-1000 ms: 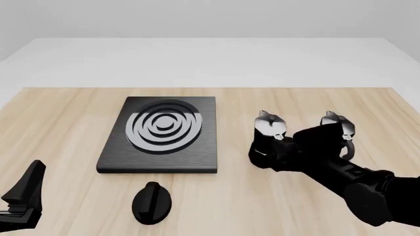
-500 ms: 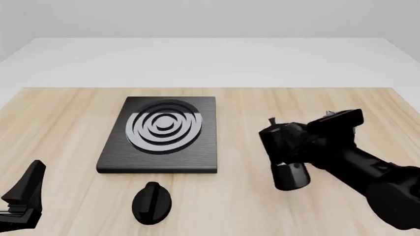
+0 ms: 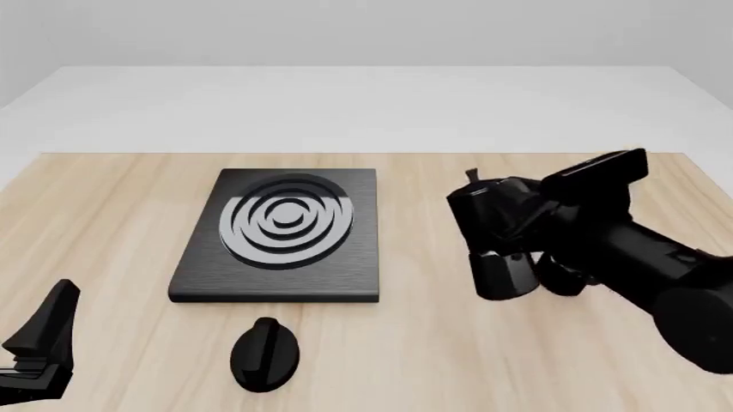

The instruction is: Put both moka pots on the stove.

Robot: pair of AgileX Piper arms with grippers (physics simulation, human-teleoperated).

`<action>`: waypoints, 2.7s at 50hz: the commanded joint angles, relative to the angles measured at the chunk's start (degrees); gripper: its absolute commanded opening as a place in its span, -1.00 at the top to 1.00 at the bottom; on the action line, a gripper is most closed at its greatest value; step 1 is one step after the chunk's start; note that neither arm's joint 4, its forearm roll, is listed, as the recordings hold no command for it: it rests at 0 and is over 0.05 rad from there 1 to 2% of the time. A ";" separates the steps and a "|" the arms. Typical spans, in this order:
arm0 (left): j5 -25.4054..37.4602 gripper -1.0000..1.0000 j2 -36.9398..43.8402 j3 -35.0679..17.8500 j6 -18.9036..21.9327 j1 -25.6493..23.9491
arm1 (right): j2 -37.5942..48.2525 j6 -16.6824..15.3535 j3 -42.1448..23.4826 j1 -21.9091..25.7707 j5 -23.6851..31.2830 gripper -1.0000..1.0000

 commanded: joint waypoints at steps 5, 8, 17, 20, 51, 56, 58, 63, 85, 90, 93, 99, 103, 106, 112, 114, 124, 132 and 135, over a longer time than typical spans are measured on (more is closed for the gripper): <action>0.00 -1.00 0.01 0.00 0.00 -0.01 | 3.67 -3.61 -15.22 1.89 2.60 1.00; 0.00 -1.00 0.00 0.00 0.00 0.00 | 5.77 -4.81 -18.98 3.61 2.76 1.00; -0.01 -1.00 0.02 0.00 0.00 0.00 | 12.35 -6.40 -28.13 7.43 3.61 1.00; 0.00 -1.00 0.00 0.00 0.00 0.00 | 15.11 -6.02 -31.68 7.93 4.47 1.00; 0.00 -1.00 -0.01 0.00 0.00 0.00 | 41.49 -7.03 -62.92 16.00 11.27 1.00; 0.00 -1.00 0.01 0.00 -0.01 0.00 | 45.57 -6.96 -67.23 16.32 12.65 1.00; 0.00 -1.00 0.00 0.00 -0.01 0.01 | 47.27 -6.78 -69.08 16.41 13.35 1.00; 0.00 -1.00 0.01 0.00 0.00 0.01 | 49.92 -6.88 -72.19 16.93 14.55 1.00; 0.00 -1.00 0.00 0.00 0.00 0.00 | 62.60 -7.93 -87.42 18.05 21.06 1.00; 0.00 -1.00 0.00 0.00 -0.01 -0.01 | 65.08 -7.74 -91.68 18.28 23.13 1.00; 0.00 -1.00 -0.01 0.00 0.00 0.01 | 65.86 -7.88 -93.16 18.42 23.79 1.00; 0.00 -1.00 0.00 0.00 0.01 0.00 | 68.88 -7.91 -98.81 18.32 26.48 1.00; 0.01 -1.00 -0.01 0.00 0.00 0.01 | 70.46 -7.70 -101.47 18.27 27.75 1.00; 0.00 -1.00 0.01 0.00 0.00 0.00 | 72.04 -7.73 -103.72 18.16 28.66 1.00; 0.00 -1.00 -0.01 0.00 0.00 0.01 | 74.27 -7.97 -106.43 17.99 29.72 1.00; 0.00 -1.00 0.01 0.00 0.00 -0.01 | 75.16 -7.78 -108.01 17.84 30.64 1.00; 0.00 -1.00 0.00 0.00 0.01 0.00 | 79.21 -6.99 -115.07 17.09 34.35 1.00; 0.00 -1.00 0.01 0.00 -0.01 0.01 | 80.12 -6.73 -115.62 16.70 34.64 1.00; 0.00 -1.00 0.01 0.00 0.01 0.00 | 80.93 -6.70 -116.83 16.45 35.30 1.00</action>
